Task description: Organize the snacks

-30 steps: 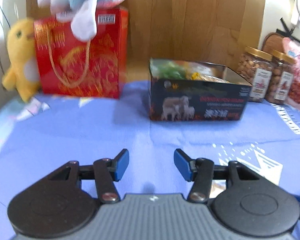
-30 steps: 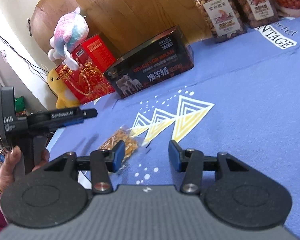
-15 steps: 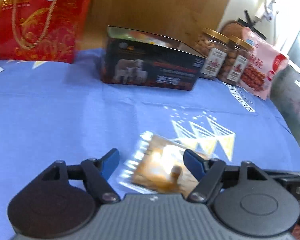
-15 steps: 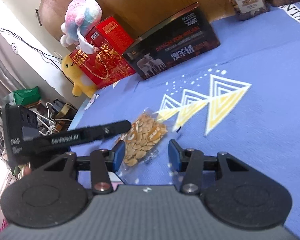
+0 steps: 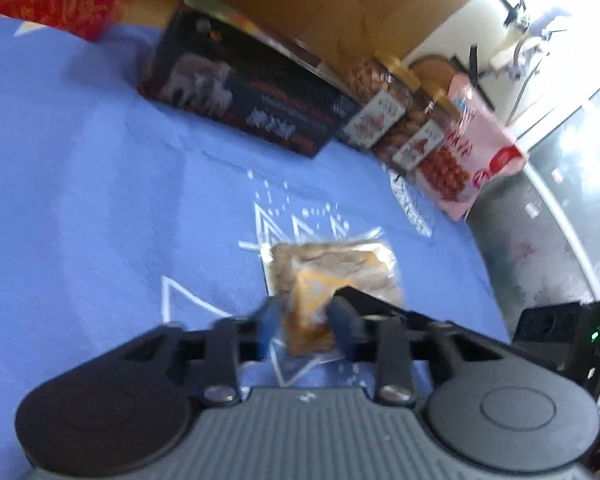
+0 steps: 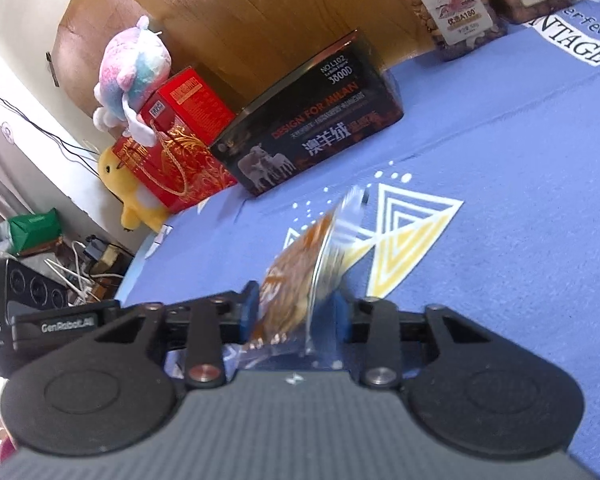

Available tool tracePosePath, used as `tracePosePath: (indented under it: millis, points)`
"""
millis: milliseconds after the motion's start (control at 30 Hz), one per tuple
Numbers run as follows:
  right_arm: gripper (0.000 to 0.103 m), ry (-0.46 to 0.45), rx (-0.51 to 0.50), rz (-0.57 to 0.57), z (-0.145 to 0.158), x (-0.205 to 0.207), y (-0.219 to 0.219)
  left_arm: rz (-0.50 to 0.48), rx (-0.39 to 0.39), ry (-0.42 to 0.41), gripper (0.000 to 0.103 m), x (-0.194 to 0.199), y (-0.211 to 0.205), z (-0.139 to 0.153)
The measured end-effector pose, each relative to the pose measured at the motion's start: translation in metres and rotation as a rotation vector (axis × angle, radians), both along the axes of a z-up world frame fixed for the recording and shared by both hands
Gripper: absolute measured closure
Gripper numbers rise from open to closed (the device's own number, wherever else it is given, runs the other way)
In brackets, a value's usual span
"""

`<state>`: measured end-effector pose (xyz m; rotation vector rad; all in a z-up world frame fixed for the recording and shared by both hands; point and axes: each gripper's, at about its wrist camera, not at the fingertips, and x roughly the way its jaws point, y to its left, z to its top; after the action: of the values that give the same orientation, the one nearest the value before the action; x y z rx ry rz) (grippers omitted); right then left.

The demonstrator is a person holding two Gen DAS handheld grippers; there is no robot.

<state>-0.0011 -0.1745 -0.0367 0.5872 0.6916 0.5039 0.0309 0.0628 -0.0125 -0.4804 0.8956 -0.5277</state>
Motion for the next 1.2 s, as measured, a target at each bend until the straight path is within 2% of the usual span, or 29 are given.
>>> tracePosePath:
  millis: [33, 100, 200, 267, 333, 367, 400, 433, 467, 533, 567, 600, 733, 833, 900, 933, 1000, 1067, 1133, 1200]
  points:
    - [0.080, 0.001, 0.020, 0.005, -0.001, 0.000, -0.002, 0.002, 0.027, -0.015, 0.088, -0.001, -0.005, 0.000]
    - [0.081, -0.019, 0.016, 0.006, 0.001, 0.000, -0.003, 0.000, 0.035, -0.024, 0.089, 0.000, -0.009, 0.004]
    - [0.082, -0.034, 0.072, 0.017, 0.004, 0.002, -0.009, 0.003, 0.018, -0.033, 0.089, 0.003, -0.007, 0.009]
    - [0.090, -0.031, 0.126, 0.013, 0.006, 0.006, -0.015, 0.006, -0.005, -0.019, 0.085, 0.007, -0.004, 0.010]
    - [0.090, -0.018, 0.184, 0.010, 0.006, 0.012, -0.023, -0.005, -0.068, 0.000, 0.068, 0.011, 0.001, 0.010]
    - [0.090, -0.008, 0.211, 0.012, 0.006, 0.015, -0.025, -0.008, -0.091, 0.001, 0.047, 0.013, 0.002, 0.011]
    - [0.090, 0.002, 0.247, 0.017, 0.007, 0.020, -0.029, -0.004, -0.107, -0.001, 0.030, 0.015, 0.003, 0.012]
    - [0.090, 0.009, 0.278, 0.021, 0.007, 0.024, -0.031, -0.001, -0.117, -0.011, 0.027, 0.017, 0.003, 0.015]
    - [0.090, 0.011, 0.301, 0.025, 0.009, 0.028, -0.031, -0.003, -0.118, -0.027, 0.027, 0.019, 0.001, 0.018]
    - [0.090, 0.009, 0.343, 0.044, 0.016, 0.039, -0.033, -0.013, -0.117, -0.050, 0.039, 0.024, -0.002, 0.025]
    - [0.090, 0.005, 0.347, 0.048, 0.021, 0.046, -0.032, -0.031, -0.132, -0.064, 0.052, 0.030, -0.003, 0.029]
    - [0.090, -0.004, 0.332, 0.050, 0.028, 0.054, -0.031, -0.043, -0.142, -0.073, 0.058, 0.034, -0.003, 0.033]
    - [0.090, -0.061, 0.292, 0.085, 0.057, 0.098, -0.017, 0.000, -0.065, -0.167, 0.059, 0.062, 0.002, 0.066]
    - [0.086, -0.081, 0.264, 0.095, 0.070, 0.142, 0.001, 0.066, -0.014, -0.211, 0.059, 0.090, 0.012, 0.086]
    - [0.077, -0.101, 0.171, 0.075, 0.074, 0.169, 0.017, 0.118, 0.028, -0.221, 0.061, 0.114, 0.019, 0.094]
    - [0.067, -0.110, 0.098, 0.048, 0.075, 0.179, 0.025, 0.156, 0.053, -0.219, 0.061, 0.128, 0.023, 0.094]
    - [0.063, -0.137, -0.080, -0.006, 0.077, 0.194, 0.038, 0.216, 0.107, -0.215, 0.061, 0.147, 0.027, 0.092]
    - [0.039, -0.220, -0.211, -0.077, 0.080, 0.190, 0.039, 0.254, 0.136, -0.198, 0.061, 0.160, 0.032, 0.085]
    - [0.036, -0.278, -0.228, -0.142, 0.077, 0.177, 0.027, 0.254, 0.131, -0.197, 0.061, 0.162, 0.034, 0.079]
    - [0.036, -0.286, -0.227, -0.169, 0.072, 0.164, 0.014, 0.260, 0.148, -0.208, 0.061, 0.158, 0.033, 0.075]
